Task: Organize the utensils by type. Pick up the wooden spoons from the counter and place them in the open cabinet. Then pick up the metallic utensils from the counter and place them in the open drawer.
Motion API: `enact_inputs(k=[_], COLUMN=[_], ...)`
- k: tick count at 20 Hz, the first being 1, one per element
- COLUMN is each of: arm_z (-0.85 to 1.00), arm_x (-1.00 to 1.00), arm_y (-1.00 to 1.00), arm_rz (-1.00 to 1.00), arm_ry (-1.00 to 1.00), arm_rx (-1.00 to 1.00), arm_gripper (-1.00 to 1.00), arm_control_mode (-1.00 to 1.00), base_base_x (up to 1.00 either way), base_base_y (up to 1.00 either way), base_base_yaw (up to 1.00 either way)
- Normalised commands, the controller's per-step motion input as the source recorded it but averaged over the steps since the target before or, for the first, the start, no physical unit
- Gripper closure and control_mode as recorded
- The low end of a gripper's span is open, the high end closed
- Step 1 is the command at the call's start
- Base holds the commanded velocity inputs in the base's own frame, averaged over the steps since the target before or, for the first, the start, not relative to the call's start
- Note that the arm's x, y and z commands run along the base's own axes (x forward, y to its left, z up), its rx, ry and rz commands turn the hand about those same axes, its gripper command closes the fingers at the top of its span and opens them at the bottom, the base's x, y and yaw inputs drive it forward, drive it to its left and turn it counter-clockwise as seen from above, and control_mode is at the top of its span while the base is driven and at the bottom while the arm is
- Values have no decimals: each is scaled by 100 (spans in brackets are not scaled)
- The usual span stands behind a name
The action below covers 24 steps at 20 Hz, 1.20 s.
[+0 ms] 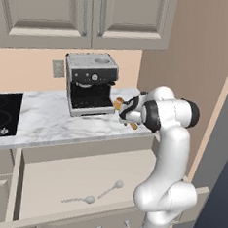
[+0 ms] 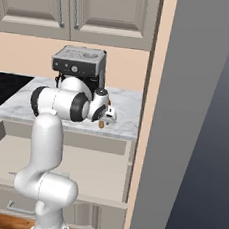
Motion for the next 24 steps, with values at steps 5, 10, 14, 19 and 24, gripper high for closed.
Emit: enact_inputs(k=[5, 10, 14, 19, 24], arm_z=[-29, -16, -16, -6, 0], arm_x=[23, 12, 11, 4, 0], arm_y=[0, 0, 0, 0, 0], arm_rz=[0, 0, 0, 0, 0], arm_ry=[0, 0, 2, 2, 0], arm_rx=[0, 0, 0, 0, 0], arm_gripper=[-100, -100, 100, 100, 100], arm_control_mode=[-100, -100, -100, -100, -100], base_base_x=[0, 0, 0, 0, 0], base_base_y=[0, 0, 0, 0, 0], base_base_yaw=[0, 0, 0, 0, 0])
